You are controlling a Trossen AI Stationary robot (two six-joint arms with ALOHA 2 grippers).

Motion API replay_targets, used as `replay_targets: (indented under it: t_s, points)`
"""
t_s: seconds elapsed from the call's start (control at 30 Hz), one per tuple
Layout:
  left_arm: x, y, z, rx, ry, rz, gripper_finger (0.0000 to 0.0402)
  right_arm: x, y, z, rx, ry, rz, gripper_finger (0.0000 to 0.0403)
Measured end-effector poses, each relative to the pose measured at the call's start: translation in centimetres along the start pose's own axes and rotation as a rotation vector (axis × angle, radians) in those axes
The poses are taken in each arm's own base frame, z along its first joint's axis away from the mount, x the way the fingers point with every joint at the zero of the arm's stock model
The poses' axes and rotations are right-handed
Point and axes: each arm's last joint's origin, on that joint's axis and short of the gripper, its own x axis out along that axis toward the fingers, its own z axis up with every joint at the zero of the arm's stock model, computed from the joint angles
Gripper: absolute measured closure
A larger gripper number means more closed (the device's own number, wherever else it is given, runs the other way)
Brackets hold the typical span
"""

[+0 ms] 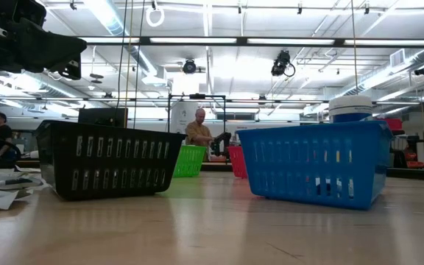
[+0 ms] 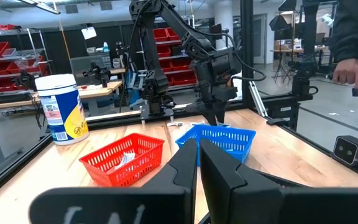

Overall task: Pick & Place First Aid Supplies
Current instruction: Put the blue alcohol pad into the blue bin

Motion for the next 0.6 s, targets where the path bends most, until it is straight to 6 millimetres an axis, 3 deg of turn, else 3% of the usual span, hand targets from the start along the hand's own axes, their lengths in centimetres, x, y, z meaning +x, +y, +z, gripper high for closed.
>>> replay_targets:
  t_s: [0.6]
  points:
    - [0.0, 0.0, 0.0, 0.000, 0.000, 0.000, 0.0376, -1.9, 0.1, 0.6, -0.010, 0.036, -0.009, 0.0266]
